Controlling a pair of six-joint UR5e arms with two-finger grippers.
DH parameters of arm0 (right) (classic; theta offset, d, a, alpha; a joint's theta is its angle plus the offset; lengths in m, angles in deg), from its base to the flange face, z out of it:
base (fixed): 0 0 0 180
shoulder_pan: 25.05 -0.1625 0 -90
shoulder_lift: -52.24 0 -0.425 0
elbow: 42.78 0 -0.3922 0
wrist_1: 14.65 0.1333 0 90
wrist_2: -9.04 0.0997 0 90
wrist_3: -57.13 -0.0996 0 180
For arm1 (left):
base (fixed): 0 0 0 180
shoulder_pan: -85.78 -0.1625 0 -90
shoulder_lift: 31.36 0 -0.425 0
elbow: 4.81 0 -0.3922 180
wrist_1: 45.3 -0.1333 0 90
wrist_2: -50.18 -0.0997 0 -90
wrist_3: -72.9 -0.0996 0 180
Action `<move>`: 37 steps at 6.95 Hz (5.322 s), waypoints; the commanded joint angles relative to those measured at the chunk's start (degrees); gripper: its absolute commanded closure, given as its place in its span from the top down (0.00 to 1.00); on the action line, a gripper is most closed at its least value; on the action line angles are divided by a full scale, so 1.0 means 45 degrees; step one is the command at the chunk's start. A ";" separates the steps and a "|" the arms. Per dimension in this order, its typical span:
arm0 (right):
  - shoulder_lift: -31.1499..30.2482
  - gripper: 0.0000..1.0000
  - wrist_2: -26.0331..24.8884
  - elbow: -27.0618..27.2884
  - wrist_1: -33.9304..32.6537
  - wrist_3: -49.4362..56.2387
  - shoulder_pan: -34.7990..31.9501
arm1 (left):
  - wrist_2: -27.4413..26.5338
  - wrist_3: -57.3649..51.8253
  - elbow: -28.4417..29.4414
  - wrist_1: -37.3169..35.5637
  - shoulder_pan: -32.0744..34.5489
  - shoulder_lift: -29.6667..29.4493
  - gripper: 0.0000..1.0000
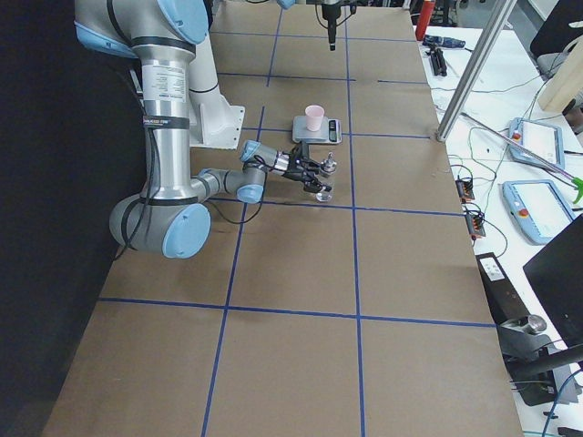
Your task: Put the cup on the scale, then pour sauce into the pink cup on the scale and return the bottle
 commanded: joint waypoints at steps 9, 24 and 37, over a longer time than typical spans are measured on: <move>0.0974 0.00 -0.1347 0.1388 -0.1842 0.7103 -0.0310 | 0.1175 -1.2683 -0.0318 0.2019 0.5813 0.6070 1.00; 0.4274 0.00 -0.7443 0.0940 -0.8357 1.1506 0.1918 | 0.2097 -1.4083 0.4591 0.5680 0.7113 0.6486 1.00; 0.5155 0.00 -1.0783 -0.1795 -0.8932 1.5763 0.1623 | 0.2097 -1.4064 0.4552 0.5660 0.7211 0.6427 1.00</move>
